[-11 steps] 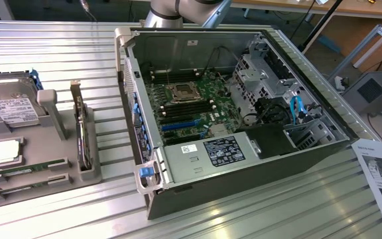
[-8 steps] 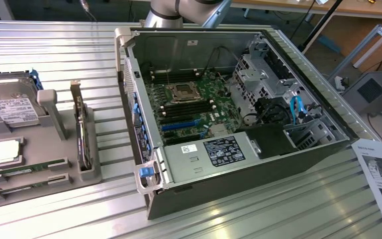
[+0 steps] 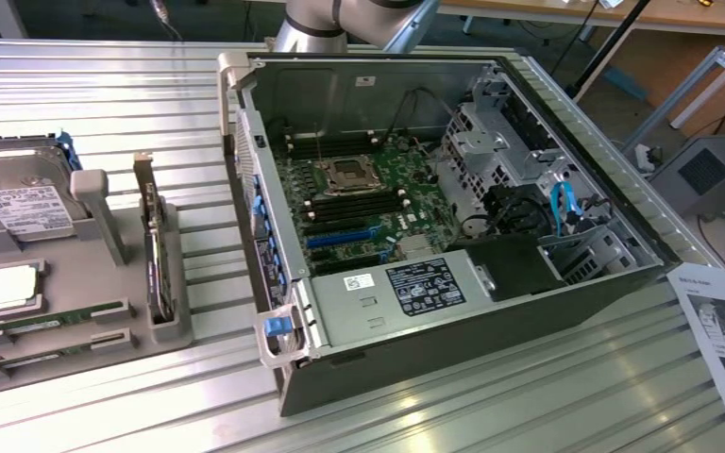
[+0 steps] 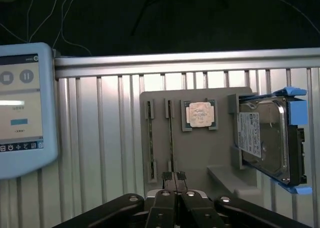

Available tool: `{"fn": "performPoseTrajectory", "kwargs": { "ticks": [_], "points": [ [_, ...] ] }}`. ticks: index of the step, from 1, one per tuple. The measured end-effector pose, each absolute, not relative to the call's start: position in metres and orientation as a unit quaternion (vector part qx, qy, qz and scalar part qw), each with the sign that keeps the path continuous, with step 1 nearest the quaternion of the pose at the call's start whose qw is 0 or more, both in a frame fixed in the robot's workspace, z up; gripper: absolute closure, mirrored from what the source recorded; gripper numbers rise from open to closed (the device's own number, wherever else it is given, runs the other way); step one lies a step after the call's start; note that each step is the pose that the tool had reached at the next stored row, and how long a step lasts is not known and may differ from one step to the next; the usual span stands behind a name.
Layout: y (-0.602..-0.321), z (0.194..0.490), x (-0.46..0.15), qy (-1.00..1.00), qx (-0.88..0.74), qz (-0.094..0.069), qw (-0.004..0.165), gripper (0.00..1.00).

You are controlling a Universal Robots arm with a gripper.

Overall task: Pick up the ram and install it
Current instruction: 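Pick up the ram and move it above insertion slot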

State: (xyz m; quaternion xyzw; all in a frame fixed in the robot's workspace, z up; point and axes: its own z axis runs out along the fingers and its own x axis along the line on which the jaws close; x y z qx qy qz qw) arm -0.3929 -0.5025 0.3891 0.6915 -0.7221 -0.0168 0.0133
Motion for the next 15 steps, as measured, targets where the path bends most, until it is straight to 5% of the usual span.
{"fn": "performPoseTrajectory", "kwargs": {
  "ticks": [8, 10, 15],
  "points": [
    [-0.506, 0.373, -0.393, -0.722, 0.691, -0.017, 0.013, 0.89],
    [-0.506, 0.373, -0.393, -0.722, 0.691, -0.017, 0.013, 0.7],
    [-0.507, 0.364, -0.393, -0.722, 0.692, -0.017, 0.013, 0.7]
  ]
}}
